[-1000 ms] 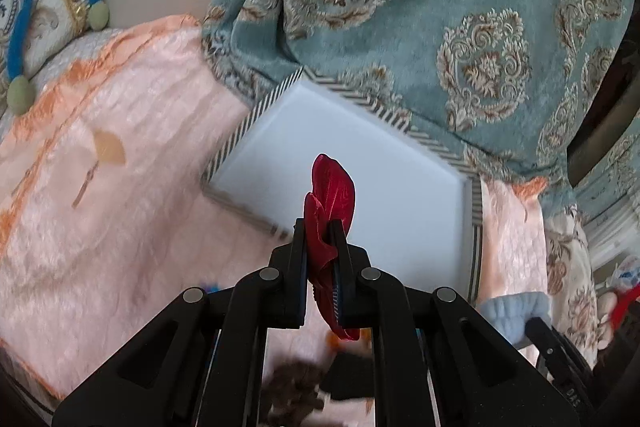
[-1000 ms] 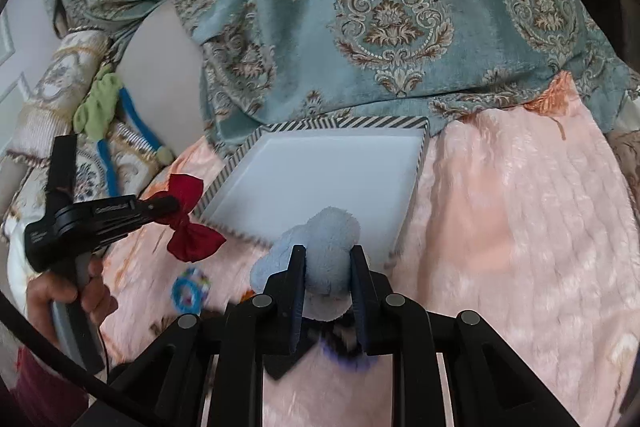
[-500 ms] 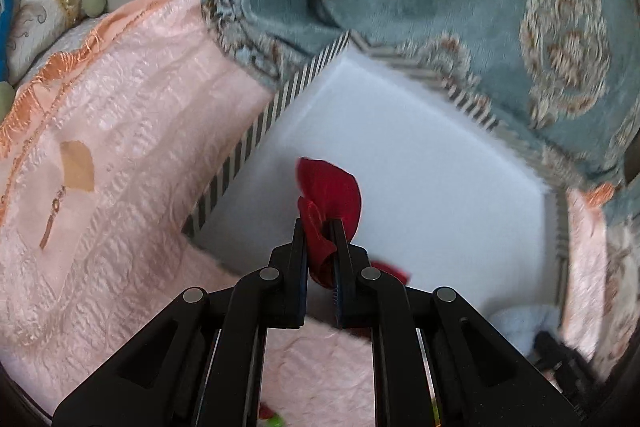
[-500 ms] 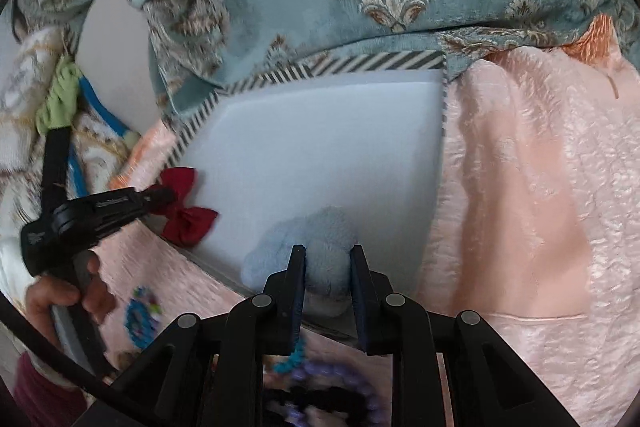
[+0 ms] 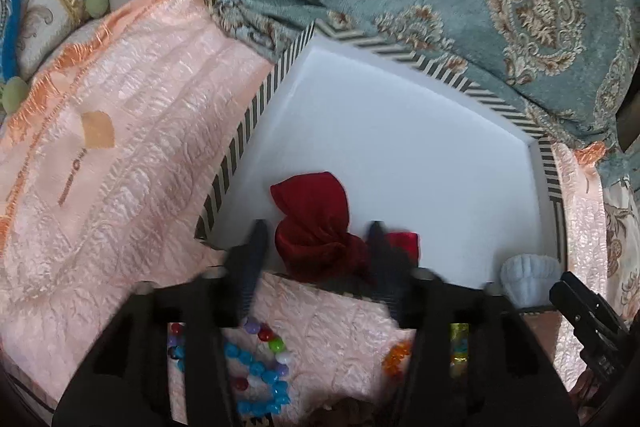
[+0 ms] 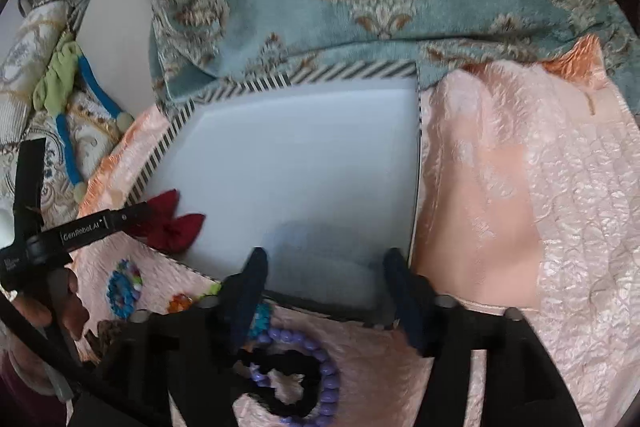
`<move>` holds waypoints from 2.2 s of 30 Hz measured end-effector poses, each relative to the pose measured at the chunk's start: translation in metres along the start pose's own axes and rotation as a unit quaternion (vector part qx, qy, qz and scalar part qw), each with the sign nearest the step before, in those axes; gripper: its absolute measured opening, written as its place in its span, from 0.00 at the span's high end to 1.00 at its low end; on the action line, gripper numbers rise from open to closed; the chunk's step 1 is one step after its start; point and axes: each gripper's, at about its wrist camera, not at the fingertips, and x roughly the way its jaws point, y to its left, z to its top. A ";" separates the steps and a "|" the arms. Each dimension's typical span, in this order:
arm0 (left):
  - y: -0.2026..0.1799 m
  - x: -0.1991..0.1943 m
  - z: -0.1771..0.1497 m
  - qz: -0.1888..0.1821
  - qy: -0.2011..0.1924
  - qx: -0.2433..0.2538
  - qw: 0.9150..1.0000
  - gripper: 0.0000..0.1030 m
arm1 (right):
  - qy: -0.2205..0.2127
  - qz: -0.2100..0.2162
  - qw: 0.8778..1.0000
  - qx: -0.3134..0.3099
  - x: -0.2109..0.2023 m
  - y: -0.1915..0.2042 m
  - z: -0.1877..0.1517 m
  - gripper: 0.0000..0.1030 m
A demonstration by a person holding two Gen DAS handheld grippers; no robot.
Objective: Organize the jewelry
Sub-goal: 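Carry both items into the white tray and open both tools, then lift both tools out of the tray back over the accessories, then grasp the leopard-print bow with the left tool while the right tool grasps the black velvet bow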
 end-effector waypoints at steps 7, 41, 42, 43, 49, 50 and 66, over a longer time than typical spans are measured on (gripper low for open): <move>-0.002 -0.037 -0.012 0.008 -0.032 0.008 0.999 0.41 | -0.011 0.014 1.000 0.018 -0.027 0.014 -0.014 0.41; -0.002 -0.185 -0.137 0.060 -0.165 0.060 0.983 0.41 | -0.091 -0.023 0.994 -0.055 -0.146 0.113 -0.083 0.31; -0.001 -0.188 -0.139 0.058 -0.166 0.060 0.983 0.41 | -0.093 -0.023 0.994 -0.057 -0.149 0.115 -0.085 0.31; -0.001 -0.192 -0.142 0.056 -0.169 0.060 0.982 0.41 | -0.094 -0.024 0.994 -0.058 -0.150 0.116 -0.086 0.31; 0.003 -0.203 -0.152 0.051 -0.172 0.061 0.982 0.41 | -0.097 -0.021 0.993 -0.061 -0.157 0.123 -0.096 0.28; 0.004 -0.203 -0.152 0.047 -0.168 0.060 0.983 0.41 | -0.095 -0.022 0.993 -0.063 -0.158 0.124 -0.099 0.28; 0.048 -0.162 -0.158 -0.051 -0.049 -0.040 0.997 0.41 | -0.059 0.007 0.996 -0.066 -0.130 0.109 -0.121 0.28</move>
